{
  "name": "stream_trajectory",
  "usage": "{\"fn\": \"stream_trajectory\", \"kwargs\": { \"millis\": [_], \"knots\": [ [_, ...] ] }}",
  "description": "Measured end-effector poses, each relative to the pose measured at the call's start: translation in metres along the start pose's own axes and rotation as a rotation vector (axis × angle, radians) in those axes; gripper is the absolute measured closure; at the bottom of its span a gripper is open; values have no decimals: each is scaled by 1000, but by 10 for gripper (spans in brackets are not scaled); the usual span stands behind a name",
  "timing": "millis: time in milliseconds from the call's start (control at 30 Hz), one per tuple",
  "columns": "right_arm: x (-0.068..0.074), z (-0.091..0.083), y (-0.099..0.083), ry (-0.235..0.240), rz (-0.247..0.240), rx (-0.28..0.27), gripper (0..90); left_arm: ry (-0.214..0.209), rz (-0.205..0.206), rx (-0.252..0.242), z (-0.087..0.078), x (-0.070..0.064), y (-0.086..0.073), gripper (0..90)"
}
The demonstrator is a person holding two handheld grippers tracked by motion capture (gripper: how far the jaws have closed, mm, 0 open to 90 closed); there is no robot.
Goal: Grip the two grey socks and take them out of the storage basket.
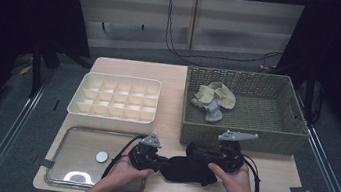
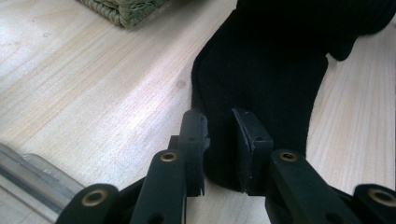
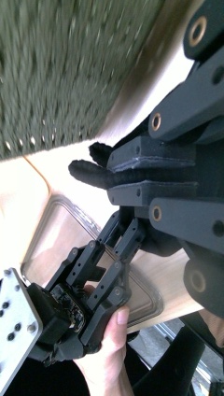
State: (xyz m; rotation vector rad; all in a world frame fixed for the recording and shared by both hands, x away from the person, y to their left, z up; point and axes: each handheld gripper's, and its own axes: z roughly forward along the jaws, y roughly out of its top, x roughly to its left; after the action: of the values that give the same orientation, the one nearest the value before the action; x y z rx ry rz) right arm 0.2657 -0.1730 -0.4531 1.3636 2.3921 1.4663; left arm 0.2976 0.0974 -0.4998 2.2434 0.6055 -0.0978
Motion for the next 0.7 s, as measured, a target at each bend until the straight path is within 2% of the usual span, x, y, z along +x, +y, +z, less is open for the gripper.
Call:
{"fn": "stream_trajectory", "kwargs": {
  "millis": [133, 333, 600, 700],
  "knots": [
    [3, 19, 0, 5, -9, 27, 824, -4, -4, -1, 0, 1, 0, 733],
    [2, 40, -7, 16, -17, 68, 805, -17, -3, 10, -4, 2, 0, 656],
    [9, 30, -6, 60, -41, 44, 645, -30, -6, -26, -17, -2, -1, 579],
    [11, 24, -6, 47, -47, 26, 613, -23, -2, -25, -22, -3, -3, 542]
  ]
}}
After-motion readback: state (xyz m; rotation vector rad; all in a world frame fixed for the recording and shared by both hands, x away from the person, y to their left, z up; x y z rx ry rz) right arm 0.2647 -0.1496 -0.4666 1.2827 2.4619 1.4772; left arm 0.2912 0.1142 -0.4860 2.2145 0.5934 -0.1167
